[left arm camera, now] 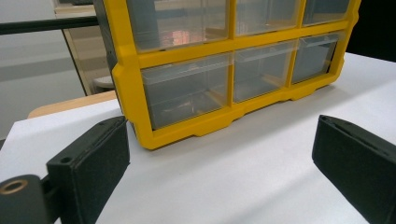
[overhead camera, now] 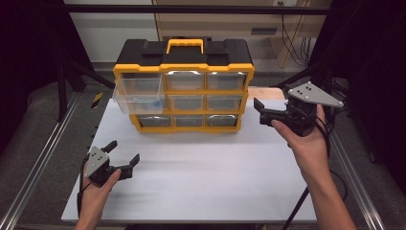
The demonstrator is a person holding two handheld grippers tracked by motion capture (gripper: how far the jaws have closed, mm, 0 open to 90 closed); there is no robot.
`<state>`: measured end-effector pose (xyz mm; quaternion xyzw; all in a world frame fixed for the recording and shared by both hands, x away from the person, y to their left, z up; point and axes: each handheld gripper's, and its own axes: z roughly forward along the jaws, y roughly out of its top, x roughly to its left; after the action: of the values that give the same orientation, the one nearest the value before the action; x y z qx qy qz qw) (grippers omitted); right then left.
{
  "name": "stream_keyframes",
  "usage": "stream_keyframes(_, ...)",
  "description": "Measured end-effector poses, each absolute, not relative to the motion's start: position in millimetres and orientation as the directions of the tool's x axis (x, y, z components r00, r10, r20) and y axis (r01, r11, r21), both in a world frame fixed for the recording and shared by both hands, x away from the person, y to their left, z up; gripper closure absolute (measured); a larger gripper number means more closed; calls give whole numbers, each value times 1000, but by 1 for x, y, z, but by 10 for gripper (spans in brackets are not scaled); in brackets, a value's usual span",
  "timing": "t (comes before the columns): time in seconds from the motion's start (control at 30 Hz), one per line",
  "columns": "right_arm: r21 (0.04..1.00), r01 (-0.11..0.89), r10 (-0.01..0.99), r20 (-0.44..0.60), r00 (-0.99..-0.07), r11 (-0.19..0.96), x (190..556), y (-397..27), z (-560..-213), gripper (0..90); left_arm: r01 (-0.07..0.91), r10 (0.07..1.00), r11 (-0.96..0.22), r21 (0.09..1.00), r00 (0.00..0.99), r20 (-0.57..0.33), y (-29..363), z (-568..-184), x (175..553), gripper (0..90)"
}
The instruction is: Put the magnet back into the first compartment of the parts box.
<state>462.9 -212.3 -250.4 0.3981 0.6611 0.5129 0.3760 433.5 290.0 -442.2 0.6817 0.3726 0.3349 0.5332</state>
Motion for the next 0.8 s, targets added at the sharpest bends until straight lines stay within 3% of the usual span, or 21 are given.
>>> stream_keyframes(0.8,975,162,926,-83,-367,152,454,-224,-275,33,153,868,-147,977,493,54,291,-443,433,37)
